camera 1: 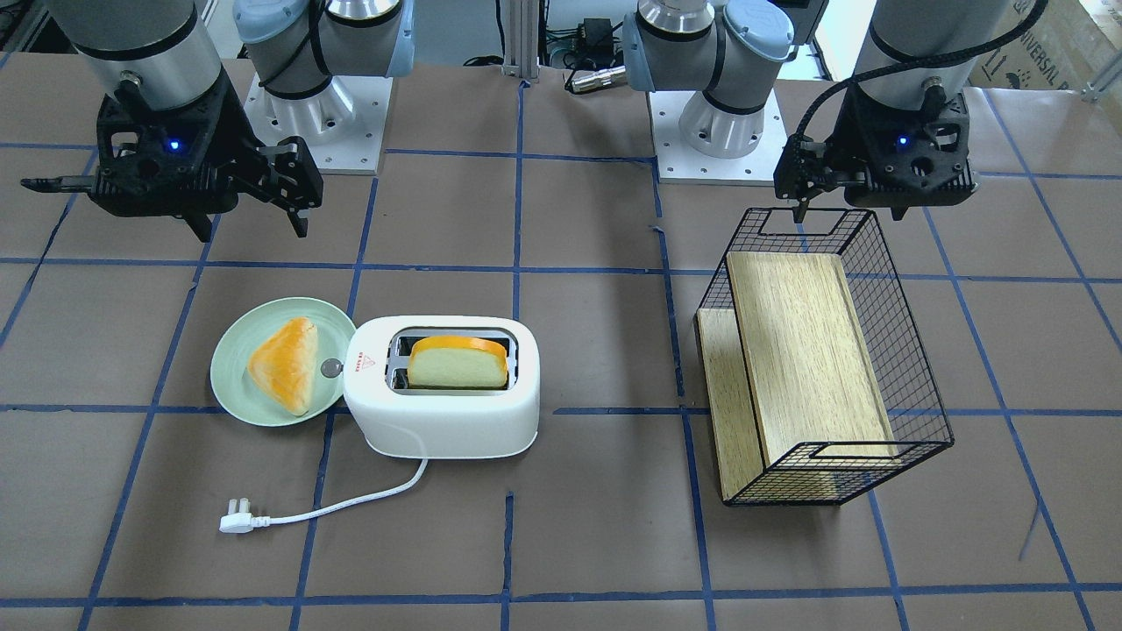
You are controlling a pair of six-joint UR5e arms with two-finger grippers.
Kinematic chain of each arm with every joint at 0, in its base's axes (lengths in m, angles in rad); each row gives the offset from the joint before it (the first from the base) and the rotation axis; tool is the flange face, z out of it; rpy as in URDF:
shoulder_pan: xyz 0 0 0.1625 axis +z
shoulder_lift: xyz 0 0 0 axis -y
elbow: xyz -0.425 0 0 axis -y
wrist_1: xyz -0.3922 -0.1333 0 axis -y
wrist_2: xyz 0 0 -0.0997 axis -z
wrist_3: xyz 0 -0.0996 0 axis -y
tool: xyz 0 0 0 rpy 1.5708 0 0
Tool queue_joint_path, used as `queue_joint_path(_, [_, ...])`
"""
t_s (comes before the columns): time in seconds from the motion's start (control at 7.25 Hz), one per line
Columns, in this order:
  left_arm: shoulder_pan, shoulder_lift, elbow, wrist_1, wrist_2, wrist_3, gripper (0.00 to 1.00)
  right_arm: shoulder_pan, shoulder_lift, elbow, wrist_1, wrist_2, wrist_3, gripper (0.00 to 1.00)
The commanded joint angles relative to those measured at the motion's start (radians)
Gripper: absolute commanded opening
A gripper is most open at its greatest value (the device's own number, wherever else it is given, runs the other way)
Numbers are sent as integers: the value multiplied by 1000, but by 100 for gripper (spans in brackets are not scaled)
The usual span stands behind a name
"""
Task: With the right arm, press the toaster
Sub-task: 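Move the right gripper over the toaster's lever end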
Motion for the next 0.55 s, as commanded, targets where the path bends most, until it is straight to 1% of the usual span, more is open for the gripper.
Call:
queue_joint_path(0.0, [0,0,0,-2,0,0,100,3,3,-1,-2,22,-126,12])
queue_joint_path(0.14, [0,0,0,0,0,-1,100,0,23,-1,-2,74,-291,7])
queue_joint_path(0.41, [0,0,0,0,0,-1,100,-2,38,5,-5,73,-692,4])
